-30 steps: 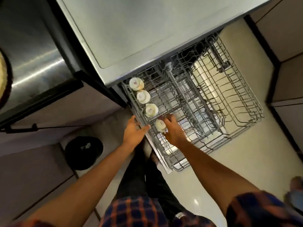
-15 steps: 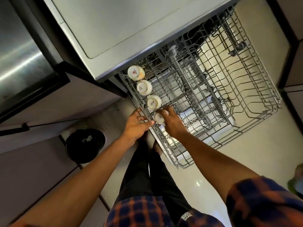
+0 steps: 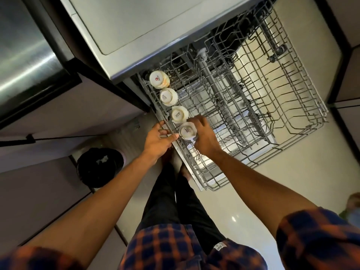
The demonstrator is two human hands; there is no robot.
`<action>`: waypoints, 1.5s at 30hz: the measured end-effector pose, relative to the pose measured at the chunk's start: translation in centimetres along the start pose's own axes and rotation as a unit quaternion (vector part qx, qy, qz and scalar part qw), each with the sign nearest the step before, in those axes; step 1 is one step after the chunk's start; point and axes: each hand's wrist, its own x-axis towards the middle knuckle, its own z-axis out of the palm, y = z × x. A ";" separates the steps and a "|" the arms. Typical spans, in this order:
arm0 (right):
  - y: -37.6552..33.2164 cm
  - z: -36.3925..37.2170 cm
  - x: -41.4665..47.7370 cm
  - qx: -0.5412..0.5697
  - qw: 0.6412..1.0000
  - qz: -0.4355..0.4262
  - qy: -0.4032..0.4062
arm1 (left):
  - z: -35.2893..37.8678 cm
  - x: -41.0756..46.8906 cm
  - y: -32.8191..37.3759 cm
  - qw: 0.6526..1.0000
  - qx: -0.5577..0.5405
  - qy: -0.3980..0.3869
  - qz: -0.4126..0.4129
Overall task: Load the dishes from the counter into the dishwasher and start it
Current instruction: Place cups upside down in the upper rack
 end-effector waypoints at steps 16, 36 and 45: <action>-8.7 -6.1 -4.3 0.280 0.939 0.198 -0.020 | -14.2 -16.3 -7.6 0.950 0.182 0.187 0.171; -57.1 21.3 -18.3 0.096 0.869 -0.334 -0.352 | -40.8 -45.9 -34.4 0.696 0.033 0.712 0.087; -69.5 34.2 -28.5 0.073 0.787 -0.450 -0.415 | -45.6 -49.2 -42.2 0.643 0.012 0.761 -0.083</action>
